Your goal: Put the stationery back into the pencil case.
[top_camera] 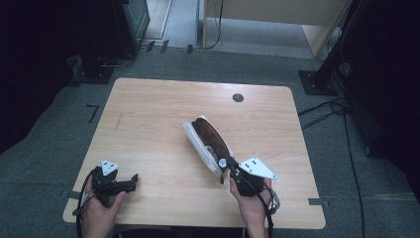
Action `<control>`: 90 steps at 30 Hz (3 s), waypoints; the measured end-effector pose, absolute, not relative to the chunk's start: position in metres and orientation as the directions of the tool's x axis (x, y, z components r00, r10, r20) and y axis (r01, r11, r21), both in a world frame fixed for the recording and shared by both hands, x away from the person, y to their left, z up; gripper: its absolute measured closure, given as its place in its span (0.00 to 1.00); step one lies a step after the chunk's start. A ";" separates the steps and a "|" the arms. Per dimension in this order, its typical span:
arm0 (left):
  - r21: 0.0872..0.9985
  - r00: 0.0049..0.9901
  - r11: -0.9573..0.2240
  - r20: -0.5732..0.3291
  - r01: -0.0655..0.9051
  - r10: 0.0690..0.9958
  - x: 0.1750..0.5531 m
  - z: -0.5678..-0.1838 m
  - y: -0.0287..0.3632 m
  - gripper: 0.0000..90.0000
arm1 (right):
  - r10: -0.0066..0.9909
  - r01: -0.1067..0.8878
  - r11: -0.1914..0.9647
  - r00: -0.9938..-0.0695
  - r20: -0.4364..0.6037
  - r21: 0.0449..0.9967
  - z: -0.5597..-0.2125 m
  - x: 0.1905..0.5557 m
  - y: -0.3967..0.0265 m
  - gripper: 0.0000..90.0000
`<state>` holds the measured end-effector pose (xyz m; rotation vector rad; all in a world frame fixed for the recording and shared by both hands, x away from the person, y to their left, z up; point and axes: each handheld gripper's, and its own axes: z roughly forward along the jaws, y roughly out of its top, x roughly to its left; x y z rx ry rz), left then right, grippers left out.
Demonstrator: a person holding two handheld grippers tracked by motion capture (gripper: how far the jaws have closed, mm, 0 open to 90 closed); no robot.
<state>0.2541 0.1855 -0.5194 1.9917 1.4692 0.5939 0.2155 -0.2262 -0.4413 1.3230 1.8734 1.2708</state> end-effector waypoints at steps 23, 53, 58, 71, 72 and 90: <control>0.686 0.291 -0.217 0.008 0.695 0.957 0.254 -0.519 0.185 0.01 | 0.904 0.467 0.190 -0.427 0.032 0.864 -0.440 0.287 -0.187 0.96; 0.686 0.291 -0.218 0.009 0.694 0.957 0.254 -0.519 0.185 0.01 | 0.928 0.404 0.034 -0.353 0.121 0.914 -0.418 0.239 -0.279 0.00; 0.686 0.291 -0.218 0.010 0.694 0.957 0.254 -0.519 0.185 0.01 | 0.942 0.421 0.025 -0.313 0.119 0.907 -0.426 0.234 -0.297 0.00; 0.686 0.291 -0.218 0.010 0.694 0.957 0.254 -0.519 0.185 0.01 | 0.966 0.495 0.015 -0.230 0.114 0.869 -0.460 0.223 -0.336 0.00; 0.686 0.292 -0.219 0.010 0.694 0.956 0.254 -0.519 0.185 0.01 | 0.966 0.495 0.015 -0.230 0.114 0.869 -0.460 0.223 -0.336 0.00; 0.686 0.290 -0.217 0.009 0.695 0.957 0.254 -0.519 0.185 0.01 | 0.986 0.596 -0.020 -0.122 0.115 0.803 -0.502 0.207 -0.382 0.00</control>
